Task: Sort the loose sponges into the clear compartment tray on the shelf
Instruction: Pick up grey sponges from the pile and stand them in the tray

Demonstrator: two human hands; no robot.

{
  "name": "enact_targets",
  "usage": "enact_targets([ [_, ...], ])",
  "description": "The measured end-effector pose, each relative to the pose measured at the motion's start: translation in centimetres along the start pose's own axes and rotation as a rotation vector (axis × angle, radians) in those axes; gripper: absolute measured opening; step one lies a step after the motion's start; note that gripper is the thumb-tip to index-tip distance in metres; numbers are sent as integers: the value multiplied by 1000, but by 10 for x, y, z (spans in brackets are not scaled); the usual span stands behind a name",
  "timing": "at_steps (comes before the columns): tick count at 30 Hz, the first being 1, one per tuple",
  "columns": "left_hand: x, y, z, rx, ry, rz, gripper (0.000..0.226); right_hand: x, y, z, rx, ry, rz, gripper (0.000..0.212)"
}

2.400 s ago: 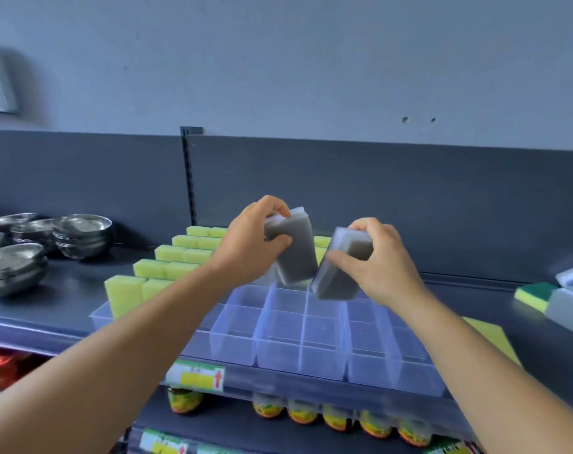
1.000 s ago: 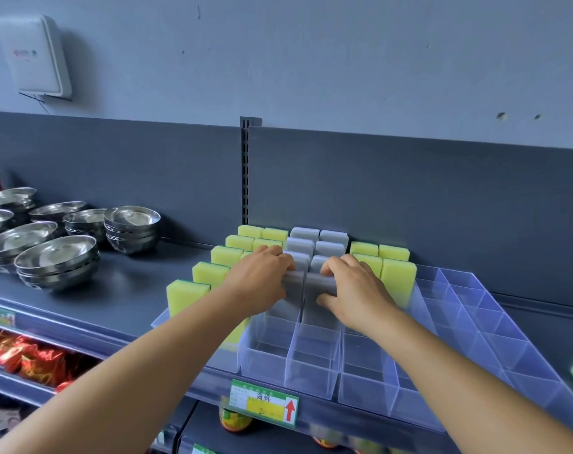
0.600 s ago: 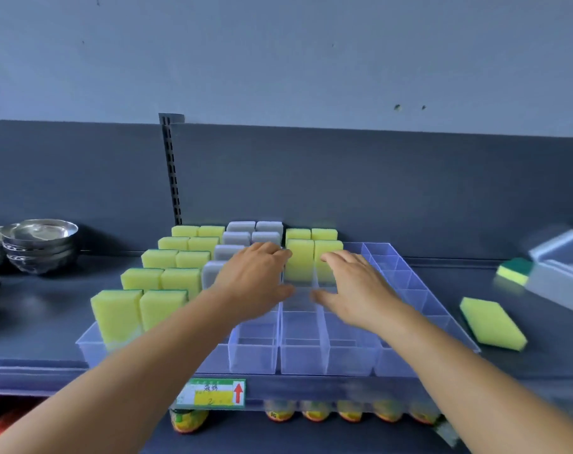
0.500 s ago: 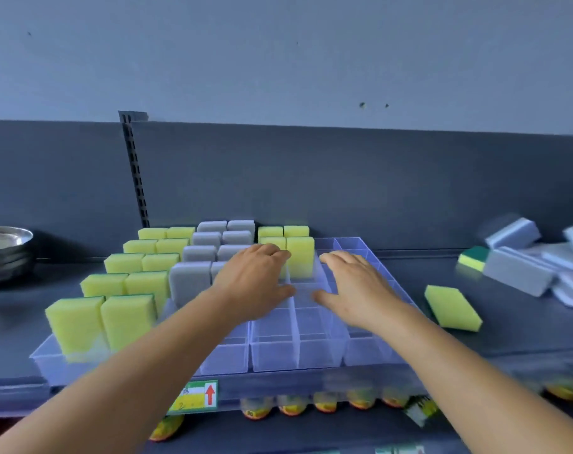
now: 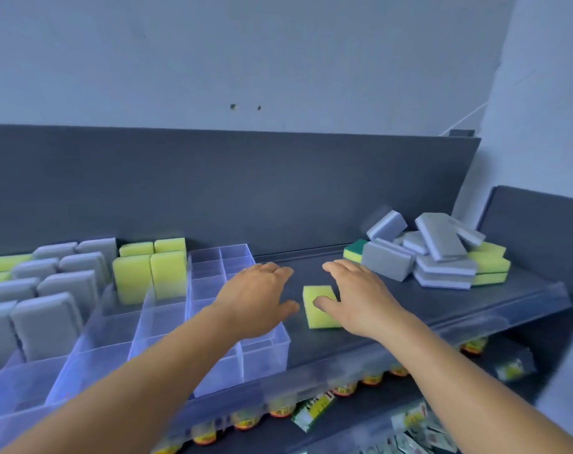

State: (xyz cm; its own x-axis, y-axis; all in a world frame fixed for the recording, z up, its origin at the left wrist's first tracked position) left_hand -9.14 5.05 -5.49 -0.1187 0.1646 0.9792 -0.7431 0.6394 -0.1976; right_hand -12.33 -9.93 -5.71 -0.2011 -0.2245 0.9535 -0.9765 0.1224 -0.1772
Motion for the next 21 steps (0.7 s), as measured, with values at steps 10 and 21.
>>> enact_targets([
  [10, -38, -126, 74, 23, 54, -15, 65, 18, -58, 129, -72, -12, -52, 62],
  [21, -68, -194, 80, 112, 88, -34, 68, -11, -137, 164, -44, 63, -85, 73],
])
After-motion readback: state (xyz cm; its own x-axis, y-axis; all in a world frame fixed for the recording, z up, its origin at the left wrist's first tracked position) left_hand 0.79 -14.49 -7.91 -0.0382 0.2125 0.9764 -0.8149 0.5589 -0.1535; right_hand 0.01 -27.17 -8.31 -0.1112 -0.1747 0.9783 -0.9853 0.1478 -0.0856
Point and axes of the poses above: each hand's wrist, its own y-axis away from the middle knuckle, its own x-axis out of the back of the hand, z = x × y, the point moved 4 cm from there along -y, towards the middle knuckle, and after that the axes turned 7 degrees about -x, right-handed, at the moved point
